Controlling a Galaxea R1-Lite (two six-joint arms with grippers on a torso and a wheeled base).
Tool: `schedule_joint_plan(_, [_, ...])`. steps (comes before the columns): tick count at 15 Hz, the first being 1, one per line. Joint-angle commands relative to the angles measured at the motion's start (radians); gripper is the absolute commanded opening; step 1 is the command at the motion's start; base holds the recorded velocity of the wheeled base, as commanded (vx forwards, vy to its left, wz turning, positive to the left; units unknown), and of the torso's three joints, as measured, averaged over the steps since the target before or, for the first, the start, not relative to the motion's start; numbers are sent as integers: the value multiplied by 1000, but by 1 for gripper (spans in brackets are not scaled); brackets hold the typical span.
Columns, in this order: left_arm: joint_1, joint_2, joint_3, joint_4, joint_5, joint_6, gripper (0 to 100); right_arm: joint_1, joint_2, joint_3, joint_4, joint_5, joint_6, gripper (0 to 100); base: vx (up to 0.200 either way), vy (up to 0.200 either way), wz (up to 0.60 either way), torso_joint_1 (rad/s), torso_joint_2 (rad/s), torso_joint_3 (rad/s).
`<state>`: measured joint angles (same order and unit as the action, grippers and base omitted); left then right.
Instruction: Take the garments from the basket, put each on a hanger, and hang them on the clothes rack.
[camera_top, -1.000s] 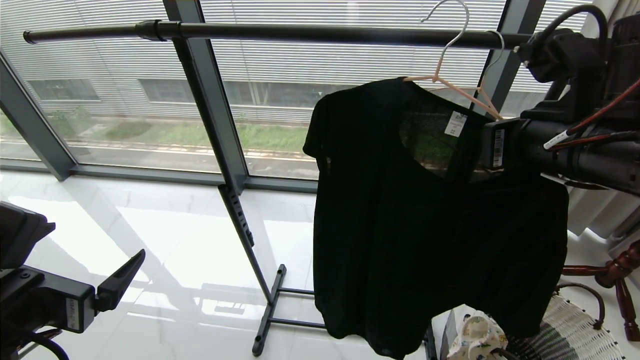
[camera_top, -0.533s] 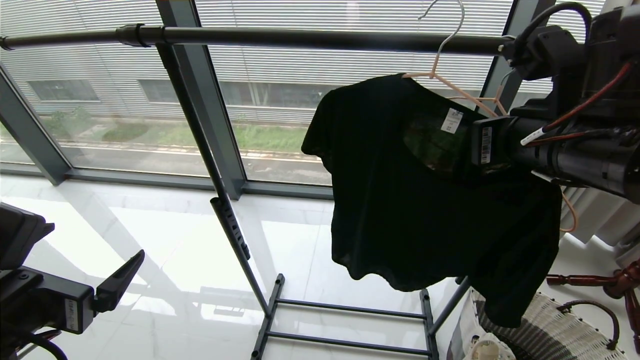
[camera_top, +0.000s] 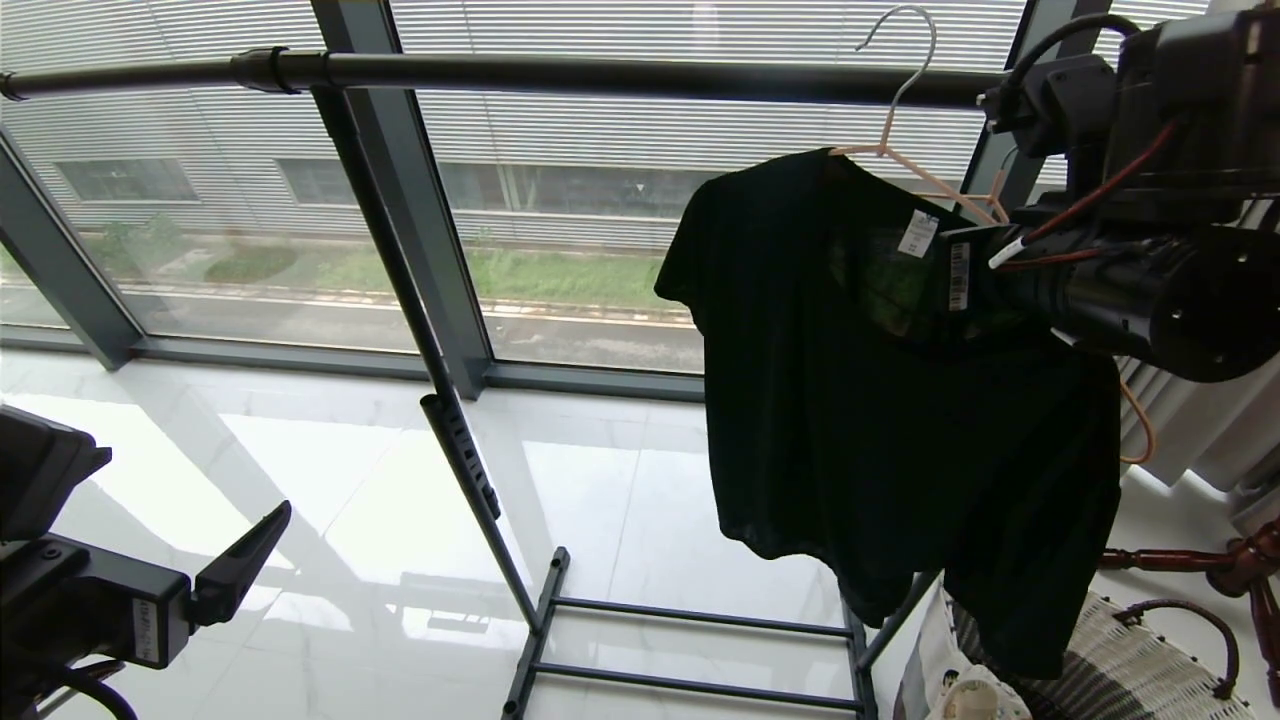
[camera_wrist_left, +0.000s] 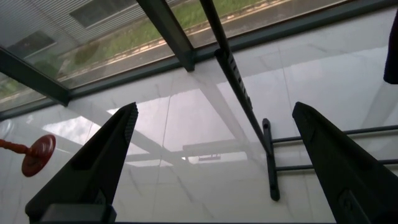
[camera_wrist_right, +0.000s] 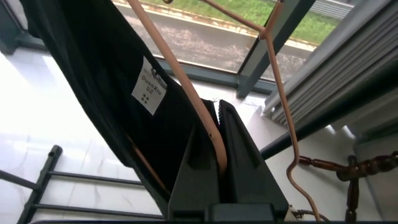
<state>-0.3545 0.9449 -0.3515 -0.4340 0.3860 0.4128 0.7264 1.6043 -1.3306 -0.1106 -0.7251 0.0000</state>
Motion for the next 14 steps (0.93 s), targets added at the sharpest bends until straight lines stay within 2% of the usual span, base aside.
schedule_joint_plan(1, [0, 2, 0, 0, 1, 0, 100, -18, 52, -45, 3, -4, -3, 0, 0, 0, 0, 0, 0, 0])
schedule_joint_plan(14, [-1, 0, 5, 0, 1, -2, 100, -51, 134, -93, 6, -13, -12, 0, 0, 0, 0, 0, 0, 0])
